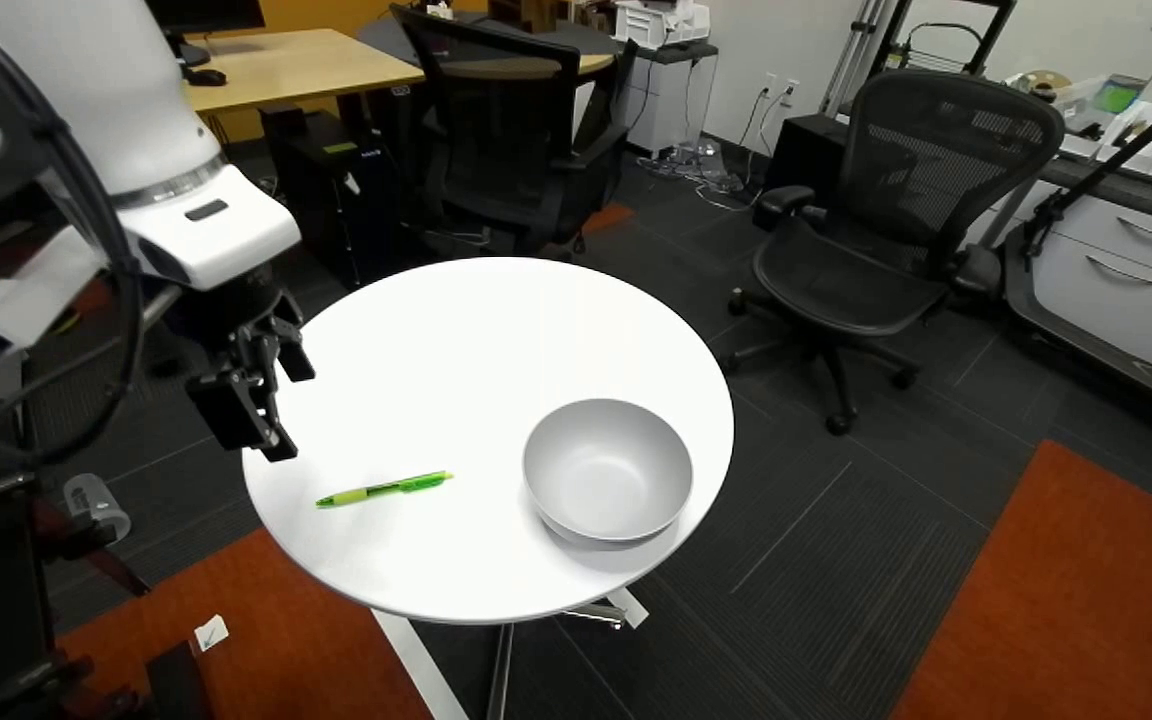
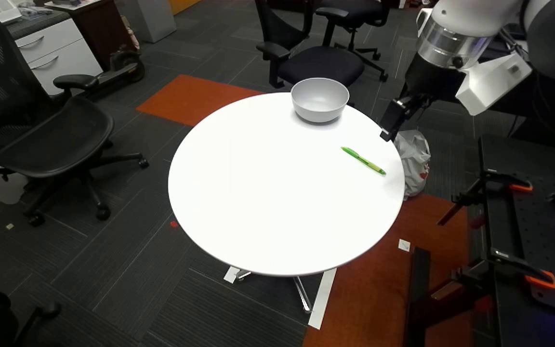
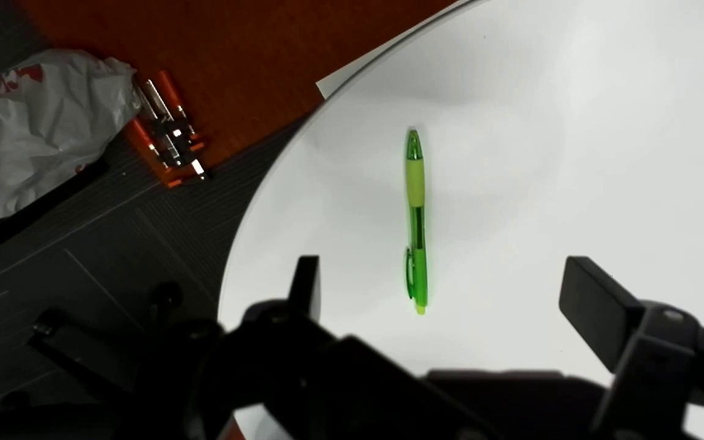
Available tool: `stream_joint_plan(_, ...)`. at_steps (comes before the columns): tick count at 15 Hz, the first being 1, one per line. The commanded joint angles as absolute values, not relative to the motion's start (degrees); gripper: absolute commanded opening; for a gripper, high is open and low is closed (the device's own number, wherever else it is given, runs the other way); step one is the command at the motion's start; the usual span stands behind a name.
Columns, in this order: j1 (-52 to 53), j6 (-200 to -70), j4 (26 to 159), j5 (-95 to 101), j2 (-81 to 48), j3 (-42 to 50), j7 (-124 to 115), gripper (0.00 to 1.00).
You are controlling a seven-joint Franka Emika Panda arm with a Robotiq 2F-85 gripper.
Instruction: Pick up the pen from the table and put it in the bowl
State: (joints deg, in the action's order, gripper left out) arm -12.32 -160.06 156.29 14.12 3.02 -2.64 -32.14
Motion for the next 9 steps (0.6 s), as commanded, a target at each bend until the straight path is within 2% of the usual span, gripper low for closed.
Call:
stream_joint_plan(1,-10.4,-162.7,152.7,17.8,-4.2,0.3,-36.1,1.00)
stream_joint_plan(9,-2.0,-166.4,146.9,12.7,-16.2,7.9,-33.6,1.00)
